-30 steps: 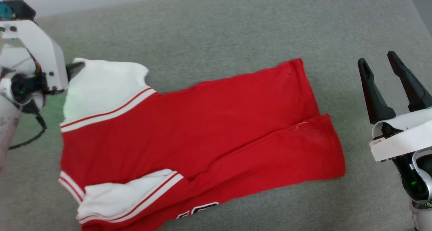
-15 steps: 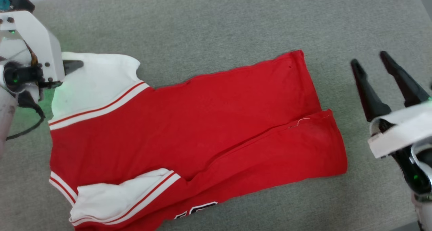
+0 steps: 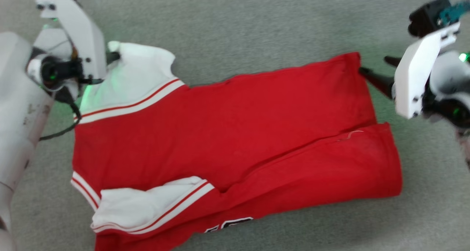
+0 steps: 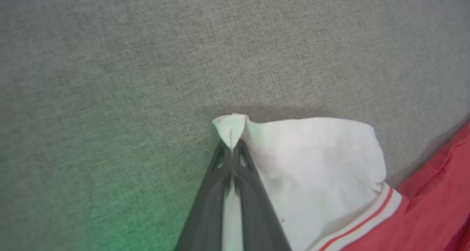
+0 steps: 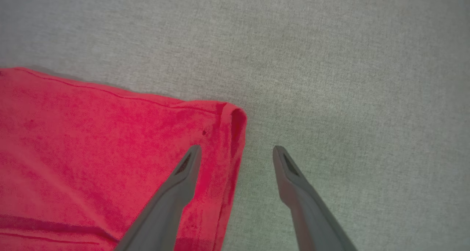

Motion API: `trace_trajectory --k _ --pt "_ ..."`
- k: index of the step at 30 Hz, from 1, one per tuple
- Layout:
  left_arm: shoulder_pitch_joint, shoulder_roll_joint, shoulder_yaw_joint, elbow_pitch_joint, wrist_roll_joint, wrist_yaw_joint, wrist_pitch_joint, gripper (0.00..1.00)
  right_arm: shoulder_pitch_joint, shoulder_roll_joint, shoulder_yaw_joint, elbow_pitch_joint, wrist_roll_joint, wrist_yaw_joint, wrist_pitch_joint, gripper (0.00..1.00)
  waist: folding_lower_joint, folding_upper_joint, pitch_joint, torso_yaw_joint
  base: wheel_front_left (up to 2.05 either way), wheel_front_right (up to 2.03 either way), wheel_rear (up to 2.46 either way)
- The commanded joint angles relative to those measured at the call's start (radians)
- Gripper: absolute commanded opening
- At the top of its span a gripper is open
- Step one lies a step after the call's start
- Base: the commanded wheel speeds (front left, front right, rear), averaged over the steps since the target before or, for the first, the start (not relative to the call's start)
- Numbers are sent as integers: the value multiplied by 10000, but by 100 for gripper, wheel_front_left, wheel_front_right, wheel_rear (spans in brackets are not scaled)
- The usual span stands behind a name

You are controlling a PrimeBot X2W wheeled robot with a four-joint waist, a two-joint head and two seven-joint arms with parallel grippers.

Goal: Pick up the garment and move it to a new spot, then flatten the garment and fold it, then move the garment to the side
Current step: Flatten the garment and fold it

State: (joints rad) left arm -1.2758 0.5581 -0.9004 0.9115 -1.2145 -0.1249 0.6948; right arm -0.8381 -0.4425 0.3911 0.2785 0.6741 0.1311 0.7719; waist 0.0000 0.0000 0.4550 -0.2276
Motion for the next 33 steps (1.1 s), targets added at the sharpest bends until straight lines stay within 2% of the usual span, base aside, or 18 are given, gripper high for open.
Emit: trace_trajectory --k 1,9,10,11,12,13,18,23,28,33 --pt "159 -207 -210 -188 -92 -86 70 0 -541 -163 288 450 145 -7 302 100 0 0 233 345 0 0 0" --pt "-72 -199 -464 -785 -230 -66 -70 0 -1596 -125 1388 2298 848 -7 585 100 0 0 508 803 0 0 0" --pt "-86 -210 -499 -811 -249 -66 -68 0 -1637 -130 1539 2489 965 -6 603 96 0 0 522 848 0 0 0" --pt "-91 -227 -542 -841 -267 -66 -86 0 -1634 -133 1694 2614 1025 -6 554 46 0 0 526 889 0 0 0" --pt "-91 -250 -574 -871 -318 -66 -114 0 -1627 -141 1830 2726 1112 -6 455 28 0 0 522 925 0 0 0" --pt "-74 -275 -601 -901 -363 -65 -145 0 -1645 -155 1942 2844 1224 -6 357 0 0 0 510 956 0 0 0" --pt "130 -416 -561 -988 -721 -65 -615 0 -1535 -324 2259 3291 1638 -6 -592 0 0 0 60 1189 0 0 0" --pt "528 -283 -425 -1656 -1328 -67 -1150 0 -1078 -659 2510 3128 2250 -4 -1697 0 0 0 -1019 1534 0 0 0" --pt "1321 305 -356 -3485 -1962 -66 -1795 0 -184 -1473 2838 2187 2811 -6 -2414 0 0 0 -1983 1894 0 0 0" --pt "2531 1365 -419 -5922 -2380 -66 -2485 0 921 -2481 2974 981 3194 -6 -2853 0 0 0 -2712 2139 0 0 0"
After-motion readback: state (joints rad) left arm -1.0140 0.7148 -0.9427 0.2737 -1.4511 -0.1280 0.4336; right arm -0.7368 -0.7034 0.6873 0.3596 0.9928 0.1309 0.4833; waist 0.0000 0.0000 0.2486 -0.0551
